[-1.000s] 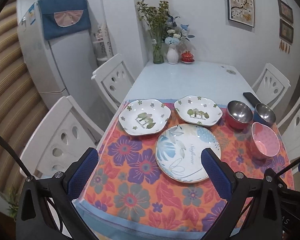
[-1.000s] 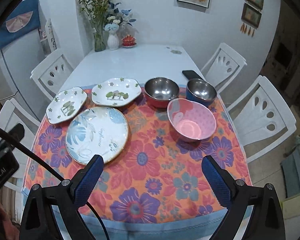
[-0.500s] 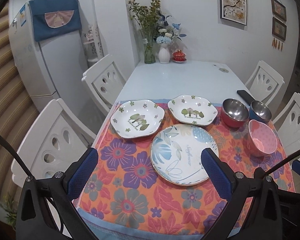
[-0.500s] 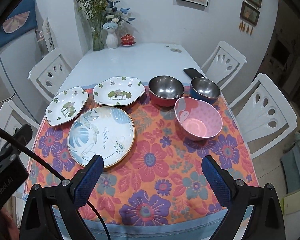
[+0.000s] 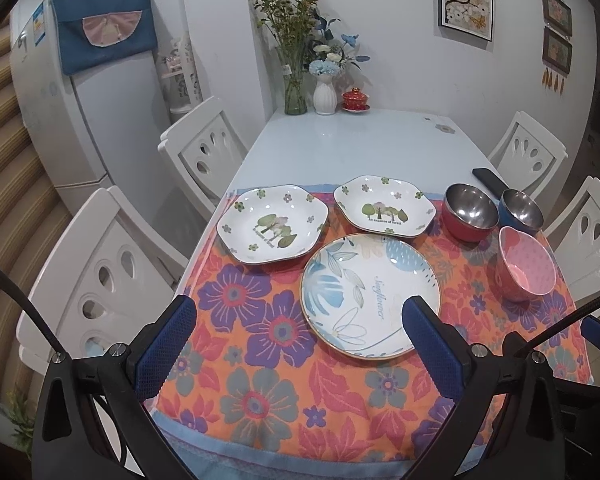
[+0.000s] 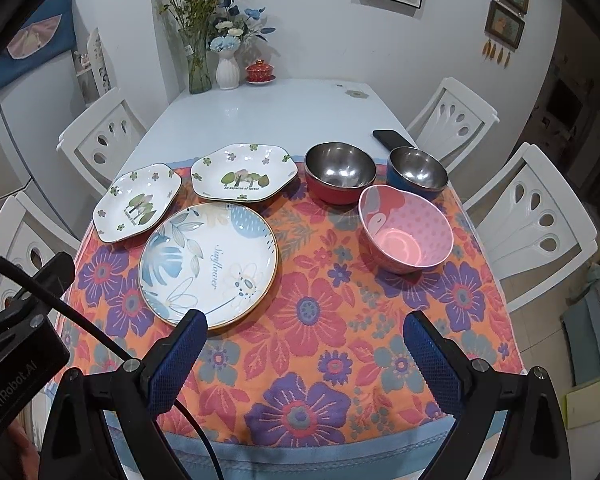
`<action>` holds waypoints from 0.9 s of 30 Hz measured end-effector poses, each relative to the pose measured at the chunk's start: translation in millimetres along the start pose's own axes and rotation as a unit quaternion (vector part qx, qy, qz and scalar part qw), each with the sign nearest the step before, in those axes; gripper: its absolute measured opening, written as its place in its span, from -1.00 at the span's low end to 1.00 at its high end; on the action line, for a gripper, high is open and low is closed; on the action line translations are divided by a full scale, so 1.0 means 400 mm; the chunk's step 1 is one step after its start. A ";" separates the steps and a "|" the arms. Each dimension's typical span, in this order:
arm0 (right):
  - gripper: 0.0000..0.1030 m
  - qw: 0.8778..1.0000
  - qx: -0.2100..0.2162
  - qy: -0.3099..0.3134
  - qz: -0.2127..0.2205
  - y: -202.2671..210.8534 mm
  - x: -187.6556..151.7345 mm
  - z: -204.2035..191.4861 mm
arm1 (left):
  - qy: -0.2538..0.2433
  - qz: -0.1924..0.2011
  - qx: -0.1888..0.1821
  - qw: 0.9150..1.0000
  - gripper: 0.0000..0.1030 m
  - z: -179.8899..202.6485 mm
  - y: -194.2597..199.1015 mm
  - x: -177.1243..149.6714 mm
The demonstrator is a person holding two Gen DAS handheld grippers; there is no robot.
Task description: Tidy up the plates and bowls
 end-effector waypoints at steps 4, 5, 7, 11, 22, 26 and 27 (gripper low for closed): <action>0.89 1.000 0.000 -0.001 -0.001 -0.001 -0.004 -0.002 | 0.001 0.001 0.001 1.000 0.99 0.001 0.000 -0.001; 0.89 1.000 0.000 0.000 -0.001 -0.001 -0.003 -0.003 | 0.001 0.000 0.000 1.000 0.99 0.000 0.000 0.000; 0.89 1.000 0.000 -0.001 -0.002 -0.002 -0.004 -0.002 | 0.000 -0.002 -0.001 1.000 0.99 0.000 -0.002 0.000; 0.89 1.000 0.001 -0.007 -0.004 -0.004 -0.008 0.001 | 0.001 -0.006 -0.002 1.000 0.99 -0.005 -0.005 -0.003; 0.89 1.000 0.003 -0.010 -0.009 -0.009 -0.012 0.004 | 0.000 -0.013 -0.007 1.000 0.99 -0.005 -0.012 -0.008; 0.89 1.000 0.001 -0.011 -0.009 -0.011 -0.013 0.003 | 0.000 -0.013 -0.007 1.000 0.99 -0.004 -0.014 -0.008; 0.89 1.000 0.002 -0.012 -0.009 -0.014 -0.014 0.004 | 0.001 -0.014 -0.007 1.000 0.99 -0.004 -0.014 -0.009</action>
Point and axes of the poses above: each gripper's, at about its wrist camera, not at the fingertips, and y roughly against the way its jaws point, z to its right, x to its top, the point moved 5 cm from there along -y, roughly the way its jaws point, and after that the axes turned 14 degrees about -z, right-handed, at the moved point
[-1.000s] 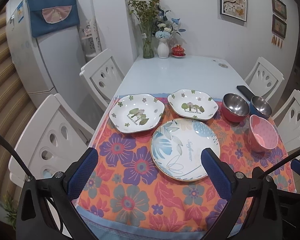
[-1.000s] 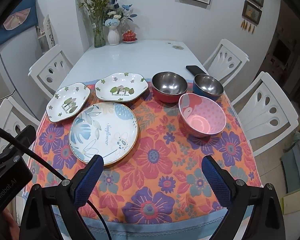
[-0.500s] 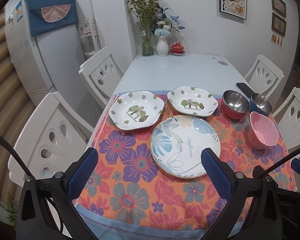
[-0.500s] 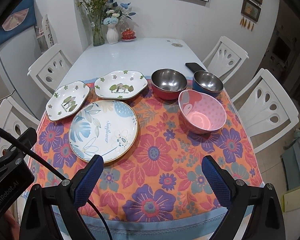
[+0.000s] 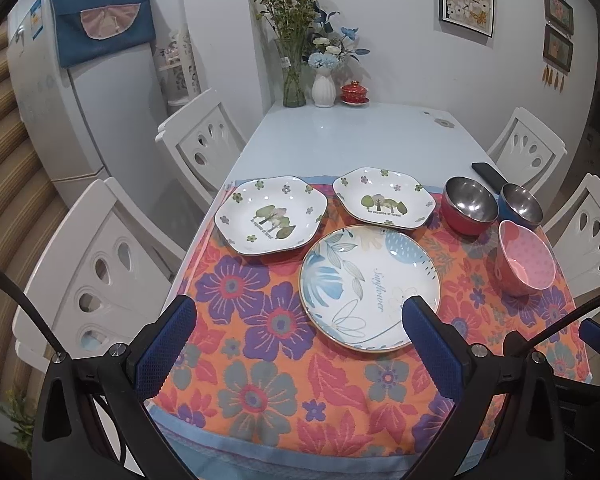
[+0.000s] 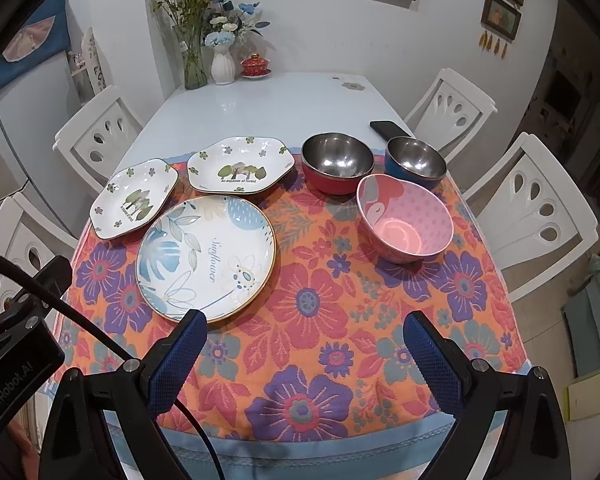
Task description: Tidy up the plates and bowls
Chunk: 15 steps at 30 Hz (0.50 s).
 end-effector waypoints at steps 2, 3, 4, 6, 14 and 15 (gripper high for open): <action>0.89 1.000 0.001 -0.001 0.000 -0.001 -0.002 0.000 | 0.002 -0.003 -0.005 1.000 0.99 -0.001 -0.002 -0.002; 0.89 1.000 0.001 -0.002 -0.001 -0.003 -0.002 0.000 | 0.003 -0.005 -0.006 1.000 0.99 -0.003 -0.004 -0.002; 0.89 1.000 0.001 -0.003 -0.002 -0.005 -0.002 0.001 | 0.003 -0.005 -0.006 1.000 0.99 -0.004 -0.005 -0.003; 0.89 1.000 0.002 -0.003 -0.004 -0.007 -0.004 0.000 | 0.002 -0.004 -0.005 1.000 0.99 -0.005 -0.005 -0.003; 0.89 1.000 0.002 0.002 -0.005 -0.005 -0.007 -0.012 | 0.000 -0.005 -0.002 1.000 0.99 -0.010 -0.008 -0.007; 0.89 1.000 0.002 0.002 -0.006 -0.006 -0.007 -0.014 | 0.000 -0.005 -0.003 1.000 0.99 -0.009 -0.009 -0.007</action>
Point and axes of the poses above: each gripper's, at about its wrist camera, not at the fingertips, and y roughly against the way its jaws point, z to its right, x to its top, the point moved 5 cm from there along -y, roughly the way its jaws point, and after that the axes turned 14 degrees about -z, right-handed, at the moved point
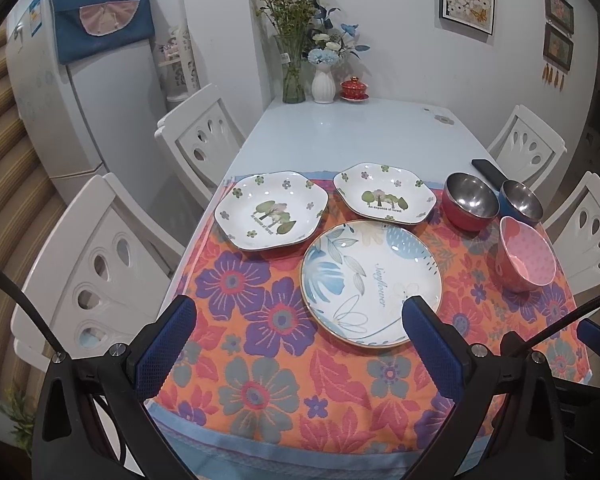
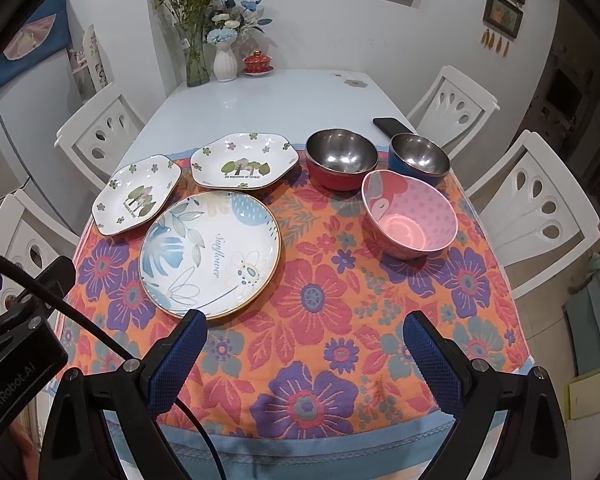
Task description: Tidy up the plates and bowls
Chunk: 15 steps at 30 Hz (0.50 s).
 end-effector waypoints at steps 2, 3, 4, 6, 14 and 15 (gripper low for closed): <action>0.89 1.000 -0.001 0.000 -0.001 -0.002 -0.002 -0.002 | 0.000 -0.001 0.001 1.000 0.99 0.001 0.000 0.000; 0.89 1.000 -0.001 0.001 -0.002 -0.003 -0.001 -0.004 | -0.001 -0.002 0.001 1.000 0.99 0.000 -0.003 -0.003; 0.89 1.000 0.000 0.000 -0.003 -0.004 -0.001 -0.005 | -0.001 -0.002 0.001 1.000 0.99 -0.001 -0.005 -0.005; 0.89 1.000 0.000 0.000 -0.005 -0.007 -0.003 -0.007 | -0.003 -0.005 0.002 1.000 0.99 -0.003 -0.011 -0.007; 0.89 1.000 0.001 -0.002 -0.014 -0.024 0.001 -0.013 | -0.007 -0.012 0.003 1.000 0.99 -0.009 -0.032 -0.005; 0.89 1.000 0.003 -0.002 -0.016 -0.027 0.001 -0.015 | -0.008 -0.013 0.003 1.000 0.99 -0.008 -0.034 -0.003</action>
Point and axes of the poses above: each gripper's, at about its wrist camera, not at the fingertips, and y roughly against the way its jaws point, z to its right, x to its top, the point moved 5 cm from there along -y, roughly the way its jaws point, and after that the axes turned 14 degrees about -z, right-handed, at the moved point
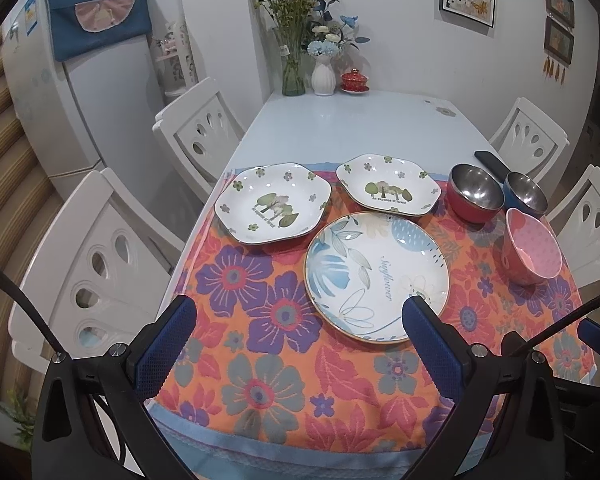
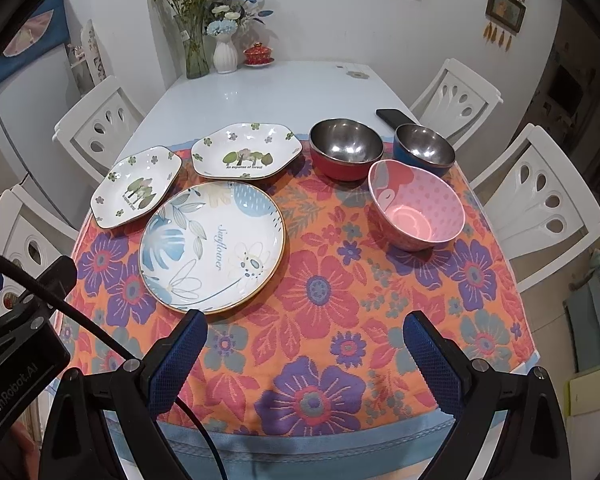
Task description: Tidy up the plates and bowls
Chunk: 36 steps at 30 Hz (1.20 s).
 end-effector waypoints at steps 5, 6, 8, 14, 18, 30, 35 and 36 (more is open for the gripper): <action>0.89 1.000 -0.001 -0.002 -0.008 -0.019 0.010 -0.004 | -0.005 -0.009 0.001 1.000 0.99 -0.009 -0.034 0.012; 0.89 1.000 -0.001 -0.003 -0.011 -0.026 0.013 -0.002 | -0.003 -0.014 -0.001 1.000 0.99 -0.015 -0.046 0.016; 0.90 1.000 -0.003 -0.006 -0.016 -0.043 0.022 0.002 | -0.002 -0.023 -0.009 1.000 0.99 -0.029 -0.075 0.021; 0.89 0.999 0.008 -0.017 -0.039 -0.120 0.068 0.027 | -0.007 -0.074 -0.045 0.996 0.99 -0.055 -0.199 0.031; 0.90 0.998 0.017 -0.015 -0.061 -0.194 0.113 0.028 | -0.013 -0.098 -0.064 0.993 0.98 -0.051 -0.278 0.041; 0.51 0.993 0.040 0.041 -0.103 -0.382 0.234 -0.032 | -0.015 -0.150 -0.078 0.986 0.70 -0.016 -0.460 0.095; 0.21 0.990 0.059 0.054 -0.112 -0.438 0.272 -0.048 | -0.015 -0.170 -0.092 0.981 0.29 -0.003 -0.508 0.095; 0.12 0.990 0.063 0.055 -0.114 -0.445 0.277 -0.051 | -0.015 -0.176 -0.099 0.979 0.13 0.001 -0.518 0.093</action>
Point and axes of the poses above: each gripper's, at about its wrist camera, not at the fingertips, and y roughly against the way its jaws point, z to its right, x to its top, the point moved 5 cm from there along -y, roughly the way its jaws point, and after that the axes turned 14 degrees about -z, right-handed, at the moved point
